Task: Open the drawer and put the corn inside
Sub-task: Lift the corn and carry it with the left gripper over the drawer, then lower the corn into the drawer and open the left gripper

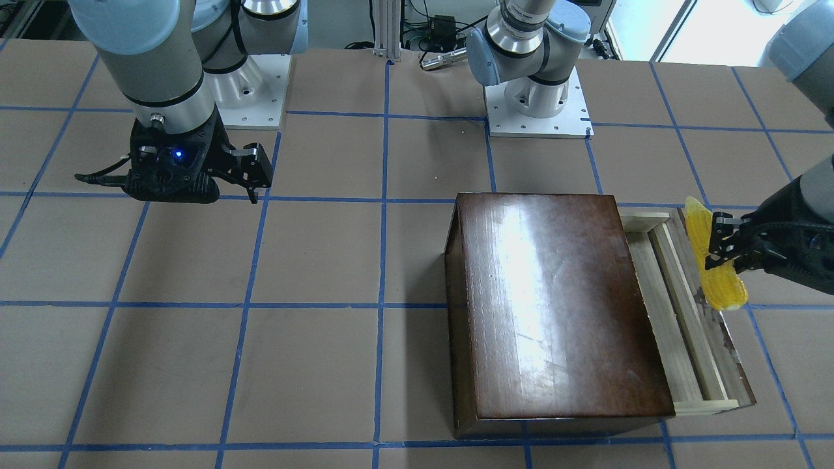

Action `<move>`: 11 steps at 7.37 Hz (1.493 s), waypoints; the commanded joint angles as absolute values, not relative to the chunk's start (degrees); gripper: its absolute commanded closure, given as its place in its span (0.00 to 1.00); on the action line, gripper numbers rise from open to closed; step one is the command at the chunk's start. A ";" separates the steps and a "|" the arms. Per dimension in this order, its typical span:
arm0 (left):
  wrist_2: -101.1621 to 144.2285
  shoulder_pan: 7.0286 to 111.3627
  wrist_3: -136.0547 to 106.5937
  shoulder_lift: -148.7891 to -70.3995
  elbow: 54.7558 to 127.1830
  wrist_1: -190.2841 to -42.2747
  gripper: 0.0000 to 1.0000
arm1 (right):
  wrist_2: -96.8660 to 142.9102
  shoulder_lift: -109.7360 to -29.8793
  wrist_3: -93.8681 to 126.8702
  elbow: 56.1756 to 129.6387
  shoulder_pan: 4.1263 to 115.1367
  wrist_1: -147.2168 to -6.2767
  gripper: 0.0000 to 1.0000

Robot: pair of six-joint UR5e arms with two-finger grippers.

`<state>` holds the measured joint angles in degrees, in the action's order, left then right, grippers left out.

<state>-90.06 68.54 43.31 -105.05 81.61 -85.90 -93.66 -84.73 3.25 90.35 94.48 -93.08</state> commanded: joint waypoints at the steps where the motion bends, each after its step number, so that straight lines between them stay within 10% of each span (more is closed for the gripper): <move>1: -89.57 69.87 42.45 -106.25 82.35 -85.78 1.00 | -93.69 -84.73 3.25 90.35 94.48 -93.08 0.00; 6: -89.38 70.05 41.48 -107.05 84.99 -83.32 1.00 | -93.78 -84.73 3.25 90.35 94.48 -93.08 0.00; 7: -89.65 70.05 41.48 -107.14 85.08 -83.23 0.55 | -93.78 -84.73 3.25 90.35 94.48 -93.16 0.00; 11: -89.48 70.14 39.40 -106.61 84.90 -83.41 0.06 | -93.87 -84.73 3.25 90.35 94.48 -93.16 0.00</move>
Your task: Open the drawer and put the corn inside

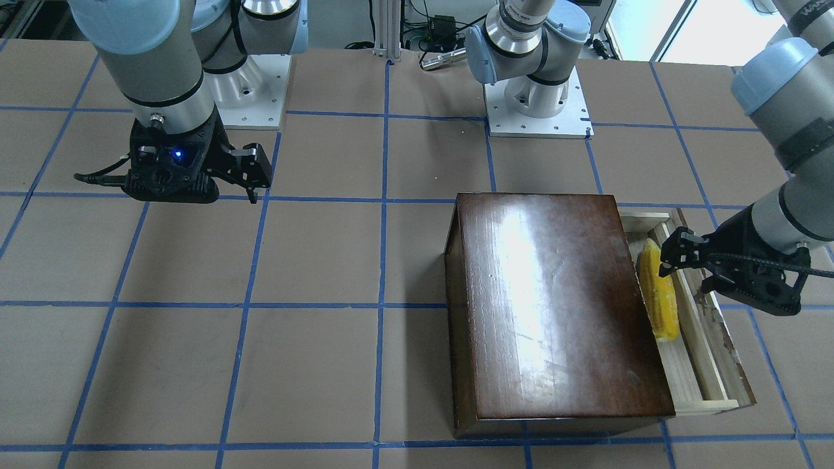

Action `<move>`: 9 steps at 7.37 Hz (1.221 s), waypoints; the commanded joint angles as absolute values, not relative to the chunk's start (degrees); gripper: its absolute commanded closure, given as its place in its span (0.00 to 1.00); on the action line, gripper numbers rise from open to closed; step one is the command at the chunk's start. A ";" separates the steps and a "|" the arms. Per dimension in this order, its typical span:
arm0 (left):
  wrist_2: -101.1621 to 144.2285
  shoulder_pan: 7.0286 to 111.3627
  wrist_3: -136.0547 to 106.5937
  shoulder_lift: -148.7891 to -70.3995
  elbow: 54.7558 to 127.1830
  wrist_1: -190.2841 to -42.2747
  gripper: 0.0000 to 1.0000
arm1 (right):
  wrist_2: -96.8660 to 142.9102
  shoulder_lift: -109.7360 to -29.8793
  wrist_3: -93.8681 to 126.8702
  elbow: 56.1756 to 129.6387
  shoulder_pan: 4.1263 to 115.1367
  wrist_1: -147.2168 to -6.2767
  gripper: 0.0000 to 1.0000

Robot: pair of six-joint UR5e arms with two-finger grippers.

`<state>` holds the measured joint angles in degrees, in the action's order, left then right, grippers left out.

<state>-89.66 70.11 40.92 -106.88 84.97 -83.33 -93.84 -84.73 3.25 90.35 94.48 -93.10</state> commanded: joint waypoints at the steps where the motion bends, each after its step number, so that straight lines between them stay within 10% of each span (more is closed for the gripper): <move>1: -89.47 70.14 39.29 -106.26 84.73 -83.41 0.03 | -93.78 -84.73 3.25 90.35 94.48 -93.08 0.00; 9: -90.09 84.26 9.65 -95.82 83.14 -88.58 0.00 | -93.60 -84.73 3.25 90.35 94.48 -93.08 0.00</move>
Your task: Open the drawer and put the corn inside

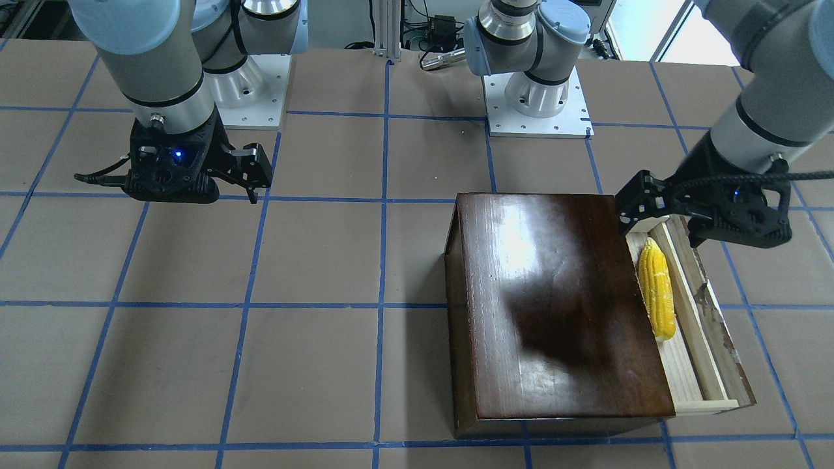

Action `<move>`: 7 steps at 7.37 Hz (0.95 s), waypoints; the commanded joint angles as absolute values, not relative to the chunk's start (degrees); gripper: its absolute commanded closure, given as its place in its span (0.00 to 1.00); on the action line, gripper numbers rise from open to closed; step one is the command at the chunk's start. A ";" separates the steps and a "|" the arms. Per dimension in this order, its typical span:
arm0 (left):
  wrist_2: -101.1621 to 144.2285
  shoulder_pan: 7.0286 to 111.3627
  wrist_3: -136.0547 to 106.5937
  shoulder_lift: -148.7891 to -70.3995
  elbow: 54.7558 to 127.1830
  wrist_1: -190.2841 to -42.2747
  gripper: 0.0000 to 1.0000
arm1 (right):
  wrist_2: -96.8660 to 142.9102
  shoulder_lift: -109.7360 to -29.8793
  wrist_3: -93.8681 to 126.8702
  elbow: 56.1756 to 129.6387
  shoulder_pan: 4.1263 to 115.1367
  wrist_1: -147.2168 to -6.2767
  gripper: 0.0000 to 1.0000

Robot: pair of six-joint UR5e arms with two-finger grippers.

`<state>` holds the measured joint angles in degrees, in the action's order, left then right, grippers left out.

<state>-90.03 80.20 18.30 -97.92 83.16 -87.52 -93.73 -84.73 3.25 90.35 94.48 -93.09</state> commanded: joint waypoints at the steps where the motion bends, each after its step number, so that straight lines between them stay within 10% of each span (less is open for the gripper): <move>1: -90.09 86.98 3.23 -94.58 83.23 -89.03 0.00 | -93.69 -84.73 3.25 90.35 94.48 -93.08 0.00; 7: -93.08 91.23 -1.67 -90.09 84.02 -91.85 0.00 | -93.87 -84.73 3.25 90.35 94.48 -93.08 0.00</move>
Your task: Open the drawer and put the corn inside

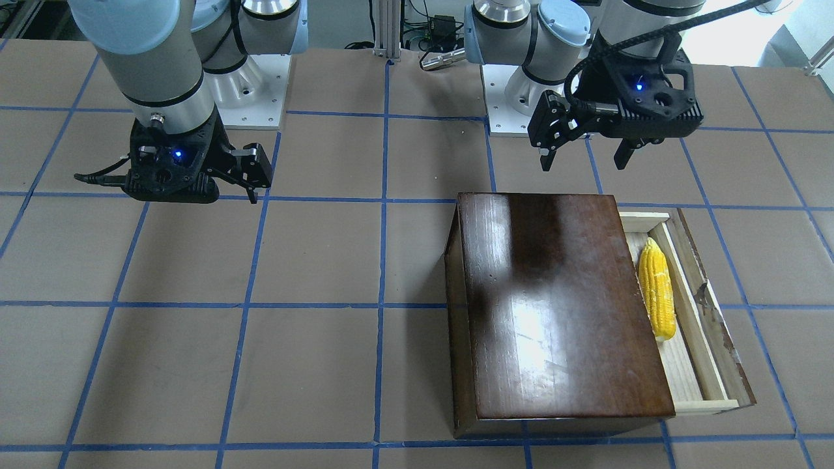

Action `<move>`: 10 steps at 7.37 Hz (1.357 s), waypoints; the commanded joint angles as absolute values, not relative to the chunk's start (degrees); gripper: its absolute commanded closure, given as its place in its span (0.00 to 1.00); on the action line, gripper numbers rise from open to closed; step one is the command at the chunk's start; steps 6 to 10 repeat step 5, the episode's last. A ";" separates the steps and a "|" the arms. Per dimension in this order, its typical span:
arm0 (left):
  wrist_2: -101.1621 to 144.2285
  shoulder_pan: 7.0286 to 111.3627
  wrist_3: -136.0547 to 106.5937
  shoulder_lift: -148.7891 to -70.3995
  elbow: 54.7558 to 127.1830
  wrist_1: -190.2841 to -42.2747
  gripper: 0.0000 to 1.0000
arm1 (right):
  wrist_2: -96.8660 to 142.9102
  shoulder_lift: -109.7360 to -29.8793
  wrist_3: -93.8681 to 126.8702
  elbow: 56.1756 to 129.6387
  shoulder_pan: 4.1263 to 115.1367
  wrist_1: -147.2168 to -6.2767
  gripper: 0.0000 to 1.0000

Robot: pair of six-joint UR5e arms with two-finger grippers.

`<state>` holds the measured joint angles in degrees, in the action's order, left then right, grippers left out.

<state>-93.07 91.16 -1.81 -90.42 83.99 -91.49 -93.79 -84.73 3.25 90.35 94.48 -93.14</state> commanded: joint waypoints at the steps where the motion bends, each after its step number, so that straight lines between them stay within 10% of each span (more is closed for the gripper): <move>1: -92.99 91.23 -0.19 -90.44 84.02 -91.93 0.00 | -93.87 -84.73 3.25 90.35 94.48 -93.08 0.00; 10: -91.32 91.14 0.53 -90.44 84.11 -91.85 0.00 | -93.87 -84.73 3.25 90.35 94.48 -93.08 0.00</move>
